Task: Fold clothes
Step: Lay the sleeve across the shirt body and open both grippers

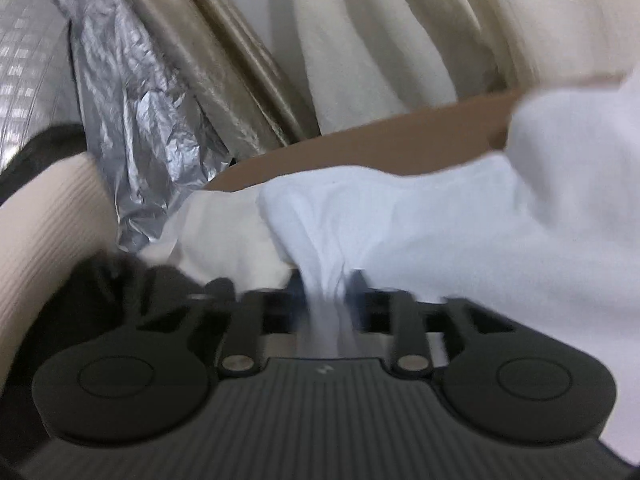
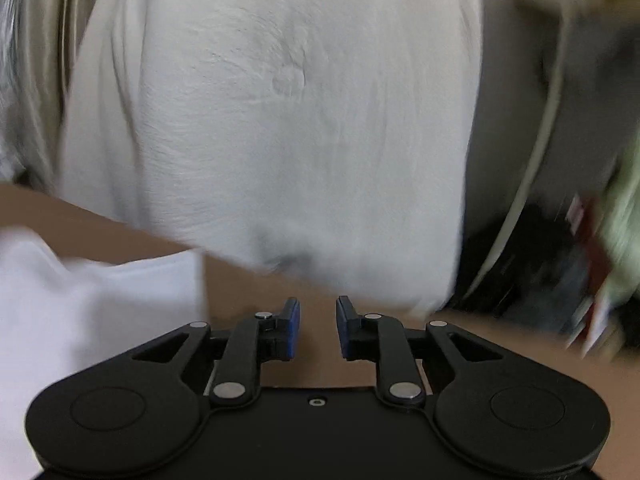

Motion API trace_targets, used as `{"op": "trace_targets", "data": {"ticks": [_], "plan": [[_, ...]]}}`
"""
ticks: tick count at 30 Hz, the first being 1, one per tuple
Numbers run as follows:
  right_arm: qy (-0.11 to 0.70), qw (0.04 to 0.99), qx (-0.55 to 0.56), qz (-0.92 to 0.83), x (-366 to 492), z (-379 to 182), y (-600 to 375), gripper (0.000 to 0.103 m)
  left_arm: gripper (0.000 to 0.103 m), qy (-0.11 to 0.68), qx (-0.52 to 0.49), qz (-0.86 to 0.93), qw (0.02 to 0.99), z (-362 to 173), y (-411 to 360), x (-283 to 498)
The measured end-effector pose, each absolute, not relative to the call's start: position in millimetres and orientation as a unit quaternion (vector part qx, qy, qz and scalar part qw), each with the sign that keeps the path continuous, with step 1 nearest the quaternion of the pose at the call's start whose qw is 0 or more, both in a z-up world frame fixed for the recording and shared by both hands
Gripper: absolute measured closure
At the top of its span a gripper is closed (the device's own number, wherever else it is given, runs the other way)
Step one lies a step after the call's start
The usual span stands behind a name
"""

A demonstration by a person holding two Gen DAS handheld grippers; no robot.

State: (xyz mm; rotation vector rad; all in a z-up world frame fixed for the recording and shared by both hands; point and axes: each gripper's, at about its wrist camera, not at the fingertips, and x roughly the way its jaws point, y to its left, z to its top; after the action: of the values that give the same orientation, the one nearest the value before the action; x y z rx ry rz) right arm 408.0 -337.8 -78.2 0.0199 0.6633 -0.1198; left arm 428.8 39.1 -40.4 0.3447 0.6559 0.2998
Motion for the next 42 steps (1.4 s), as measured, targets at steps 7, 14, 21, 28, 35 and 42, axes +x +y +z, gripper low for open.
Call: {"op": "trace_targets", "data": {"ticks": [7,14,21,28,35,42], "plan": [[0.369,0.920,0.114,0.072,258,-66,-374,0.069,0.038,0.381,0.023,0.122,0.916,-28,78,302],[0.342,0.910,0.233,0.042,144,-76,-421,0.060,0.038,0.446,-0.131,0.088,0.881,-25,120,168],[0.437,0.877,0.201,0.002,121,-67,-409,0.060,0.036,0.474,-0.171,0.117,0.856,-27,139,96],[0.439,0.851,0.280,-0.071,66,-63,-438,0.053,0.026,0.490,-0.264,0.106,0.824,-42,152,60],[0.435,0.798,0.386,-0.160,36,-93,-481,0.053,0.013,0.509,-0.384,0.014,0.770,-56,152,45],[0.420,0.801,0.410,-0.113,50,-106,-513,0.037,0.011,0.503,-0.404,0.053,0.762,-69,134,33]]}}
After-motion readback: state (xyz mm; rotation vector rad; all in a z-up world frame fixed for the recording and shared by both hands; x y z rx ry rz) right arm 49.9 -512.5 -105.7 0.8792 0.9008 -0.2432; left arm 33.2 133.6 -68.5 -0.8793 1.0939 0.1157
